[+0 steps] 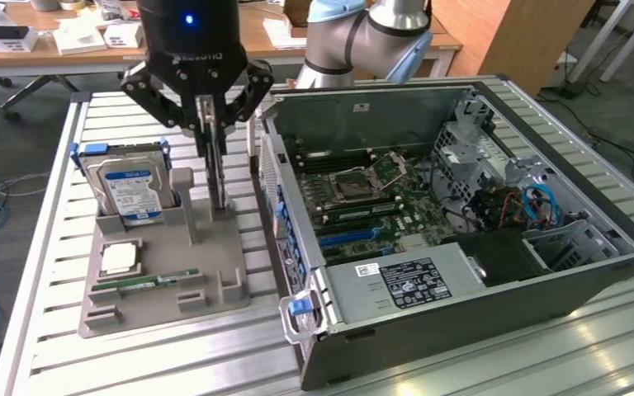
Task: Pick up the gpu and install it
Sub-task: 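Pick up the gpu and move the gpu toward the slot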
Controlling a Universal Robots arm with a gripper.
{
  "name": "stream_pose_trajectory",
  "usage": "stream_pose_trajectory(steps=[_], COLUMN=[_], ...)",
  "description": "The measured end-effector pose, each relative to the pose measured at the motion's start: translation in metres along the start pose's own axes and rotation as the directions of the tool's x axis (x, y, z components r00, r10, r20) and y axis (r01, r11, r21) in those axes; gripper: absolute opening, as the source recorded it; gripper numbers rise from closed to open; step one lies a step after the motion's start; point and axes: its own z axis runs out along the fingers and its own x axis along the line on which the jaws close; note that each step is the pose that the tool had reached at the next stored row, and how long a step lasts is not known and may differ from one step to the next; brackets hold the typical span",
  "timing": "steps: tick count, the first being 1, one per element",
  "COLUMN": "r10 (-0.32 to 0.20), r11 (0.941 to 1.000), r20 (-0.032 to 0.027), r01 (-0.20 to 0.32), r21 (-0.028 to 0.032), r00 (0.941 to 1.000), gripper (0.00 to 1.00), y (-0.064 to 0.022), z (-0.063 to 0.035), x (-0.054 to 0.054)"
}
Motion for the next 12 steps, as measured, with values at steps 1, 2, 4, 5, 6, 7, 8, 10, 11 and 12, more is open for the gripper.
stream_pose_trajectory(steps=[1,2,4,5,6,7,8,10,11,12], r10=[0.0,0.0,0.0,0.0,0.0,0.0,0.0,0.0,0.0,0.0], r11=[1.0,1.0,1.0,1.0,1.0,1.0,1.0,1.0,1.0,1.0], r20=[0.0,-0.0001,-0.0001,-0.0001,0.0,0.0,0.0,0.0001,0.0,0.0], r01=[0.0,0.0,0.0,0.0,0.0,0.0,0.0,0.0,0.0,0.0], r21=[0.0,0.0,0.0,-0.0001,-0.0001,-0.0001,-0.0001,-0.0001,-0.0001,-0.0001], r00=[1.0,1.0,1.0,1.0,1.0,1.0,1.0,1.0,1.0,1.0], gripper=[0.26,0.26,0.26,0.26,0.26,0.26,0.26,0.26,0.26,0.26], y=[0.0002,0.0004,0.0007,0.0008,0.0009,0.0009,0.0009,0.001,0.001,0.001], z=[-0.0048,-0.0092,-0.0163,-0.0191,-0.0212,-0.0226,-0.0236,-0.0237,-0.0238,-0.0237], x=[0.0,0.0,0.0,0.0,0.0,0.0,0.0,-0.001,-0.001,-0.001])
